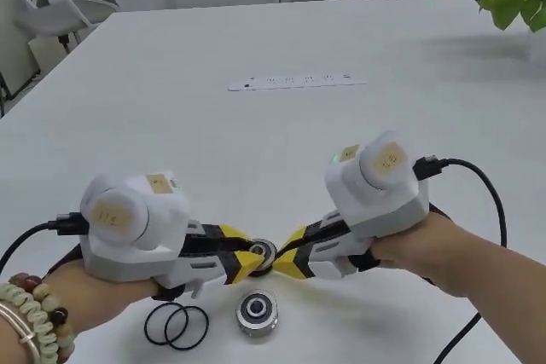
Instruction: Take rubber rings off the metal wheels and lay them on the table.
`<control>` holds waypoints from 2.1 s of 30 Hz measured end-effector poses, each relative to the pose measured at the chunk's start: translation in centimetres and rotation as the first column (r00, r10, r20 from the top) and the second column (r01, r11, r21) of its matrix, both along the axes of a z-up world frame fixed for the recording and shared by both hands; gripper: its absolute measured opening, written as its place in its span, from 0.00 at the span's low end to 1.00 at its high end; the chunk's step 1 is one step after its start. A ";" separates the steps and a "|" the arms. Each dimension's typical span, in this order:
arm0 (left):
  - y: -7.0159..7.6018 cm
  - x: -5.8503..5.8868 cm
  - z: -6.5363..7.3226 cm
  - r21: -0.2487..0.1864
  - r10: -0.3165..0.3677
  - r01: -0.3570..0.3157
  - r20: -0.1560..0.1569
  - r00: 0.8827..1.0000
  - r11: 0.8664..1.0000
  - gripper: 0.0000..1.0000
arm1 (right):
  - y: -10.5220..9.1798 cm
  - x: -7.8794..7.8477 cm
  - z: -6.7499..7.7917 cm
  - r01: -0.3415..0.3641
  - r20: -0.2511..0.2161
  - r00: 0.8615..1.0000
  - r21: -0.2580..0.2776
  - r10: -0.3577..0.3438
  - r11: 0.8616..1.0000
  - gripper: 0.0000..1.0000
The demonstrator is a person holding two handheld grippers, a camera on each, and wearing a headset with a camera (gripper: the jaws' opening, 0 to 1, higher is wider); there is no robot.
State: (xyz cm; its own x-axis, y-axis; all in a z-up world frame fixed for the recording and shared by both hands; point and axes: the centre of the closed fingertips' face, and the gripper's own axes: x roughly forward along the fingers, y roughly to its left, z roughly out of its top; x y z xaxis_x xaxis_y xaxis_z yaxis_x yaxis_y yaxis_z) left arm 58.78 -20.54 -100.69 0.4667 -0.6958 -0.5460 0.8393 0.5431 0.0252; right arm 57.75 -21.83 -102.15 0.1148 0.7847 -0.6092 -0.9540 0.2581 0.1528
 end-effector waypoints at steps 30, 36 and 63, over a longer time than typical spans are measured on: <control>-0.1 -0.1 0.0 -0.002 -0.006 0.006 0.000 1.000 1.000 0.14 | 0.1 0.2 -0.3 -0.028 0.054 0.998 -0.033 0.030 0.999 0.11; -0.2 -0.1 0.0 -0.001 -0.012 0.012 0.002 1.000 1.000 0.14 | 0.5 0.1 -0.2 -0.046 0.068 0.997 -0.027 0.048 0.999 0.18; 0.0 -0.1 0.0 0.000 -0.010 0.010 0.002 1.000 1.000 0.14 | 0.1 0.2 -0.3 -0.052 0.096 0.994 -0.068 0.058 0.996 0.05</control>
State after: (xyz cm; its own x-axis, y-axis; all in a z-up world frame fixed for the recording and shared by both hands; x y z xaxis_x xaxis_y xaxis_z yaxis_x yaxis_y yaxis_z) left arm 58.68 -20.59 -100.68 0.4607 -0.7009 -0.5446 0.8448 0.5343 0.0270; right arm 57.94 -21.70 -102.46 0.1344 0.7502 -0.6474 -0.9765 0.2114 0.0422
